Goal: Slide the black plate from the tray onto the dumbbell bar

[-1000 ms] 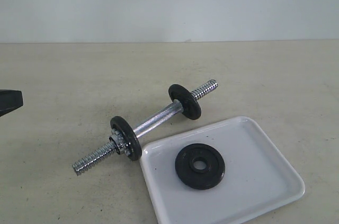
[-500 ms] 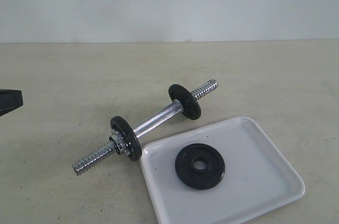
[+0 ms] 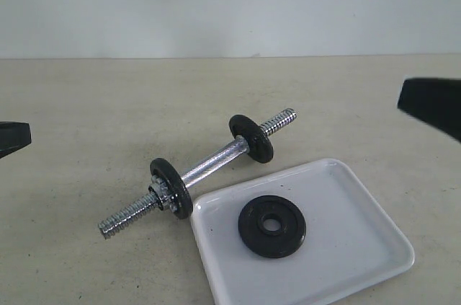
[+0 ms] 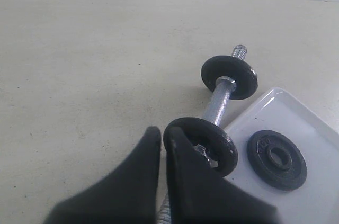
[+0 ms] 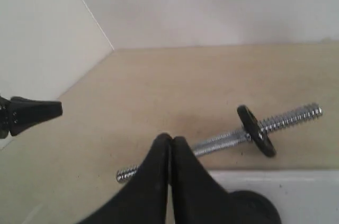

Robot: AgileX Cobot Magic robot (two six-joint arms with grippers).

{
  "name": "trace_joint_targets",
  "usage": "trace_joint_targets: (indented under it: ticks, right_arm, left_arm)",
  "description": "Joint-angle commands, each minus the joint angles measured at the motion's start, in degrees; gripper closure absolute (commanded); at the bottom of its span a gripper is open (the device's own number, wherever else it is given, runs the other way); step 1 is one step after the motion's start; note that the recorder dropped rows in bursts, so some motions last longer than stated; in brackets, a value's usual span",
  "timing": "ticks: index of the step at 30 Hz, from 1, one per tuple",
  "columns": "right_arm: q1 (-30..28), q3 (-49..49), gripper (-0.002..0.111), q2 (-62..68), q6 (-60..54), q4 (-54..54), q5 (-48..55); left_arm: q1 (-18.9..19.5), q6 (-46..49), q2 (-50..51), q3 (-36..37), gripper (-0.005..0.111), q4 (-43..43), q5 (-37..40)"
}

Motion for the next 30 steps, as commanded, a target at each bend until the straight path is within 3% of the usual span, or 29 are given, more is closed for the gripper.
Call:
trace_joint_targets:
  ticks: [1, 12, 17, 20, 27, 30]
  right_arm:
    - [0.15, 2.28, 0.109, 5.44, 0.22, -0.33, -3.38]
    - [0.15, 2.59, 0.109, 12.83, 3.43, -0.33, -11.56]
    - [0.15, 1.6, 0.109, 12.83, -0.87, 0.78, -9.6]
    - [0.15, 0.65, 0.109, 12.83, -10.86, -0.33, -6.48]
    - [0.15, 0.56, 0.109, 12.83, -60.72, -0.33, 4.18]
    - [0.15, 0.56, 0.109, 12.83, -68.01, -0.33, 11.74]
  left_arm:
    - [-0.45, 0.2, 0.15, 0.29, 0.102, -0.6, -0.63]
    - [-0.45, 0.2, 0.15, 0.29, 0.102, -0.6, -0.63]
    - [-0.45, 0.2, 0.15, 0.29, 0.102, -0.6, -0.63]
    - [-0.45, 0.2, 0.15, 0.29, 0.102, -0.6, -0.63]
    - [-0.45, 0.2, 0.15, 0.29, 0.102, -0.6, -0.63]
    - [-0.45, 0.2, 0.15, 0.29, 0.102, -0.6, -0.63]
